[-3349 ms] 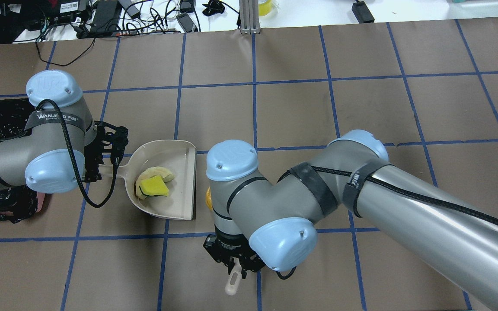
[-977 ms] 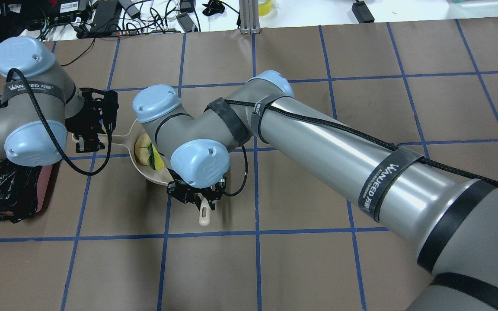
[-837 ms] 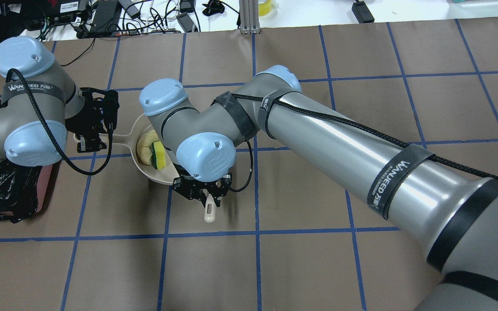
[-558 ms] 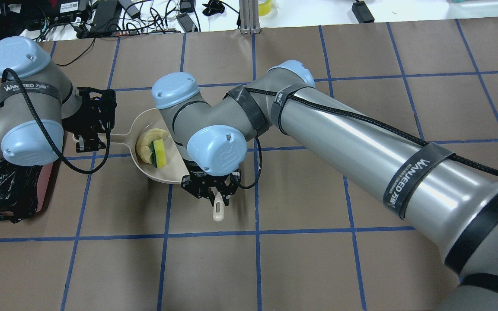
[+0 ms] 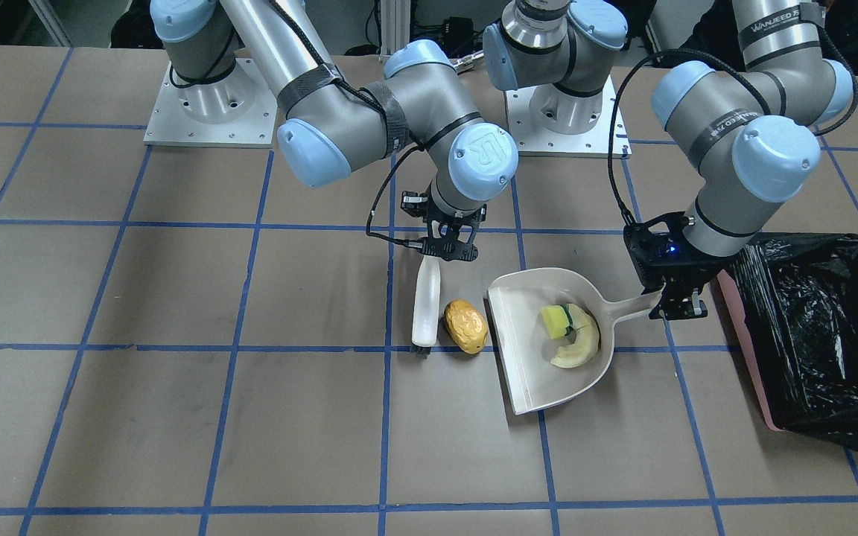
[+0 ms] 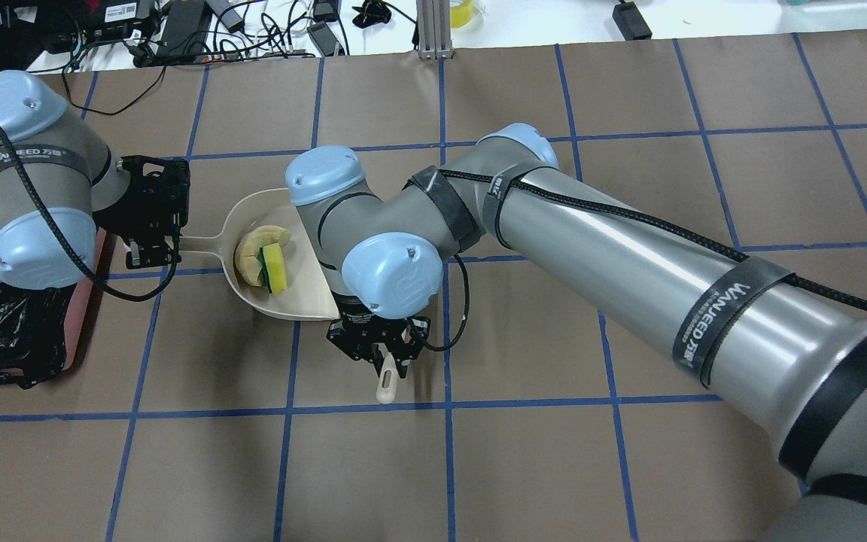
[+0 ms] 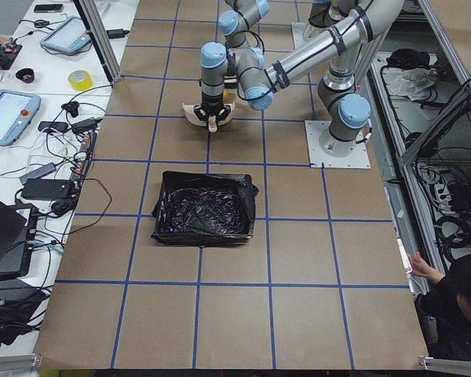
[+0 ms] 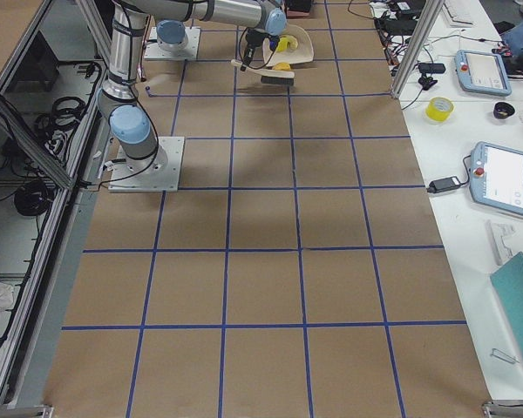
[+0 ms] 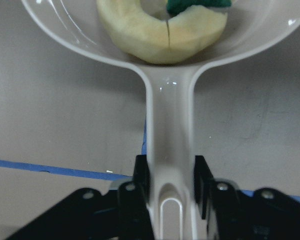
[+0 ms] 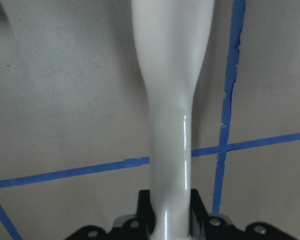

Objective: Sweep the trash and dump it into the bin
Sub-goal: 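Sweep the yellow potato toy into the dustpan with the right gripper's brush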

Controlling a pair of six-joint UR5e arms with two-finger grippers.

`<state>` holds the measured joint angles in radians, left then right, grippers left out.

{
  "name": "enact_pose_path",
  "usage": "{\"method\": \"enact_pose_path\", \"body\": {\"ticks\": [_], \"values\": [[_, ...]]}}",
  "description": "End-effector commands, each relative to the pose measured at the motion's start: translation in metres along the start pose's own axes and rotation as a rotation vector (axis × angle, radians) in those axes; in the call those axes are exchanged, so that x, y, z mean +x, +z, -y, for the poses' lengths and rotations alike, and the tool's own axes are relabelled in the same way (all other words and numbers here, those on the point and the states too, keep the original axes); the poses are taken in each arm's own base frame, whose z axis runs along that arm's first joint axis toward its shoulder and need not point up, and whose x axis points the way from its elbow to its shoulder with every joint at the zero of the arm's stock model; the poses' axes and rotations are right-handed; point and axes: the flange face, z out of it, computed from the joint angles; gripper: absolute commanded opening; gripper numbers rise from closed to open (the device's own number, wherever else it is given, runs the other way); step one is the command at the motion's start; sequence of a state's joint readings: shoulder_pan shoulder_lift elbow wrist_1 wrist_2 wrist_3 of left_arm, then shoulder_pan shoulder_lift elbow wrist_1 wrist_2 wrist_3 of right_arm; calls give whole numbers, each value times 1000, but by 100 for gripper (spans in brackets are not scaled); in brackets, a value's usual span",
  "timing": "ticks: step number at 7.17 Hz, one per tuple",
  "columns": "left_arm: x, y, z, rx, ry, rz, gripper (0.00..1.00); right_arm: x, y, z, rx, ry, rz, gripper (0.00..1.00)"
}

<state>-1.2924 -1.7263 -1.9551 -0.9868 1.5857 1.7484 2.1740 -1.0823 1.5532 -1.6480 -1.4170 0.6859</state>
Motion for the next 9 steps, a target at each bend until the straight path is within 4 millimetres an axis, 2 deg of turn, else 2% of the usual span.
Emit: {"method": "enact_pose_path", "body": {"ticks": [1,3,4,5,6,9], "values": [[-2,21,0,10,6,-41,0,-6,14,-2,-33,9,69,3],[-3,28,-1,9,-4,-54,0,-23,18,-1,-39,12,152,4],[-4,31,-1,10,-9,-60,6,-35,18,1,-29,-4,196,4],[-6,36,0,11,-13,-68,57,-45,13,-2,-20,-28,269,4],[-6,41,0,10,-13,-79,66,-57,13,0,-2,-56,335,4],[-7,42,2,9,-13,-81,66,-75,6,8,22,-83,362,4]]}}
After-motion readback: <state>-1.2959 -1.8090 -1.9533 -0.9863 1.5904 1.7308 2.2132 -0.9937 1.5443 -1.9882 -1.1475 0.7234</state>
